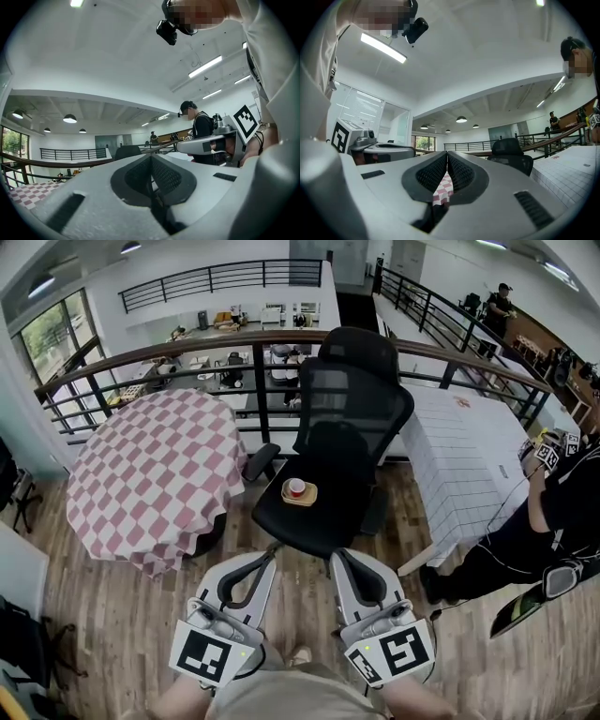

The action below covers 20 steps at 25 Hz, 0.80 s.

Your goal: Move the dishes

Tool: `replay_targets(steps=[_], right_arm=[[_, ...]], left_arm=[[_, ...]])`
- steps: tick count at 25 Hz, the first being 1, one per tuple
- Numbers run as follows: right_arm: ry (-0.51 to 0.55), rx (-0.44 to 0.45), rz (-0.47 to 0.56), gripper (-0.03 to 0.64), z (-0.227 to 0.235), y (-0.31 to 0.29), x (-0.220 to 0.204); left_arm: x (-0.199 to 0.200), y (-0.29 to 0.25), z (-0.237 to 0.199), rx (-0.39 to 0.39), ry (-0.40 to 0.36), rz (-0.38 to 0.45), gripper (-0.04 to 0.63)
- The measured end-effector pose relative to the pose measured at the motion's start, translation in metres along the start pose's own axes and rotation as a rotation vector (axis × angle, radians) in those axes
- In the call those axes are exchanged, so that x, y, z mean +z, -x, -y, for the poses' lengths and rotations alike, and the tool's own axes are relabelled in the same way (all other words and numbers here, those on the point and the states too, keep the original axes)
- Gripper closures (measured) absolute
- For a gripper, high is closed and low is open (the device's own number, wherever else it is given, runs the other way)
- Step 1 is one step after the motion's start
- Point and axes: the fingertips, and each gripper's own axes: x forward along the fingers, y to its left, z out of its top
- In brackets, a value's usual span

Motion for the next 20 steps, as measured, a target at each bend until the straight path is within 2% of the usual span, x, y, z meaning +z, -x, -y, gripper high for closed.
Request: replay_targets(steps=[8,16,20], right_arm=[[0.049,-0.009,0.003,0.595,0.022,-0.028,-0.007],[0.078,-0.027,-0.024,0.595,0.035,-0.079,-0.017],[0.09,-0.025,-0.029,0.595,0.049,-0.104,-0.032]], left_arm=[[-0.009,-0.02,-0.029,0.048,-0.005,0.001,0.581],[-0.023,-0.049,-0.079,0.052,0.008,-0.001,0.581],[-0.043,-0.076,-0.093,0.041,0.007,-0.019,0.581]])
